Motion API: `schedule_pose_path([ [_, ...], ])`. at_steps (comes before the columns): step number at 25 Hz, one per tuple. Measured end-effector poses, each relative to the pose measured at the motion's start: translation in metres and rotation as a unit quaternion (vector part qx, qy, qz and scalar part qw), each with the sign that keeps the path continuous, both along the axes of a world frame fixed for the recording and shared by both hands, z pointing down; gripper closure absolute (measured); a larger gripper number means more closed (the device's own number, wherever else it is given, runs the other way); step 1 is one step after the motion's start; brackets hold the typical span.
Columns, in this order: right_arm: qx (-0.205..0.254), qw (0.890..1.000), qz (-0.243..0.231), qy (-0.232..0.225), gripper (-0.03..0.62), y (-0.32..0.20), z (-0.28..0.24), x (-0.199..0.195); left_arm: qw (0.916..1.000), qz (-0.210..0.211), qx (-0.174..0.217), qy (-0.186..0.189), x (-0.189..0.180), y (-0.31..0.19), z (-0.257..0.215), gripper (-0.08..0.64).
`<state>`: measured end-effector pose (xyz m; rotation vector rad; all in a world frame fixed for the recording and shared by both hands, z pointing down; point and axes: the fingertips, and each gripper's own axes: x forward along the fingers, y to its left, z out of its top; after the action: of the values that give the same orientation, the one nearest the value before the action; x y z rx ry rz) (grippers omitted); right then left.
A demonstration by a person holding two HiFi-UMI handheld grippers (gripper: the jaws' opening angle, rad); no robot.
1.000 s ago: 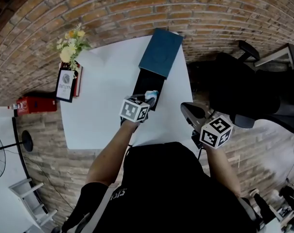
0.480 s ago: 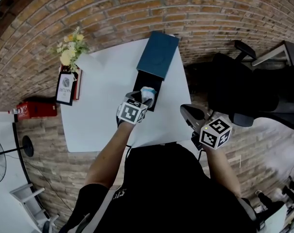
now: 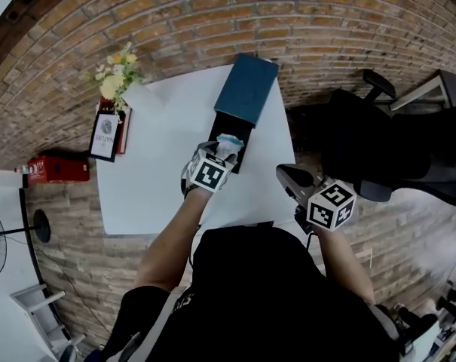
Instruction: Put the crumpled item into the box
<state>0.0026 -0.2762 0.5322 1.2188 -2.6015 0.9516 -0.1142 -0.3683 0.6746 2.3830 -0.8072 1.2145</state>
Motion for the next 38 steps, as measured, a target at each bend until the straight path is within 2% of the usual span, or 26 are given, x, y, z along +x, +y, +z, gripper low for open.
schedule_pose_path([
  [6,0.009,1.000,-0.020,-0.004,0.595,0.000,-0.008,-0.006,0.9976,-0.038,0.045,0.037,-0.016,-0.005,-0.039,0.359],
  [9,0.019,0.999,-0.040,0.000,0.595,-0.001,-0.014,-0.009,0.9924,-0.066,0.069,0.078,-0.023,-0.011,-0.072,0.385],
  [12,0.026,0.998,-0.060,0.006,0.595,0.002,-0.021,-0.010,0.9869,-0.074,0.094,0.109,-0.025,-0.009,-0.099,0.385],
  [13,0.028,0.997,-0.064,0.008,0.595,0.003,-0.023,-0.008,0.9857,-0.072,0.105,0.111,-0.026,-0.008,-0.107,0.399],
  [15,0.034,0.997,-0.072,0.010,0.595,0.005,-0.029,-0.004,0.9824,-0.075,0.132,0.109,-0.029,-0.006,-0.126,0.505],
  [17,0.039,0.996,-0.080,0.009,0.595,0.005,-0.034,0.000,0.9760,-0.095,0.157,0.117,-0.035,-0.006,-0.147,0.551],
  [24,0.041,0.993,-0.113,0.004,0.595,0.012,-0.024,-0.010,0.9531,-0.160,0.201,0.161,-0.058,0.016,-0.195,0.551],
  [29,0.041,0.994,-0.103,-0.011,0.595,0.022,-0.025,-0.017,0.9345,-0.190,0.211,0.215,-0.078,0.030,-0.216,0.552],
  [31,0.046,0.994,-0.095,-0.011,0.595,0.019,-0.029,-0.018,0.9326,-0.185,0.220,0.218,-0.083,0.029,-0.223,0.551],
  [34,0.063,0.994,-0.086,-0.012,0.595,0.006,-0.039,-0.033,0.9352,-0.166,0.234,0.208,-0.092,0.026,-0.231,0.552],
  [38,0.097,0.991,-0.090,-0.008,0.597,-0.012,-0.058,-0.069,0.9303,-0.153,0.251,0.219,-0.109,0.021,-0.248,0.552],
])
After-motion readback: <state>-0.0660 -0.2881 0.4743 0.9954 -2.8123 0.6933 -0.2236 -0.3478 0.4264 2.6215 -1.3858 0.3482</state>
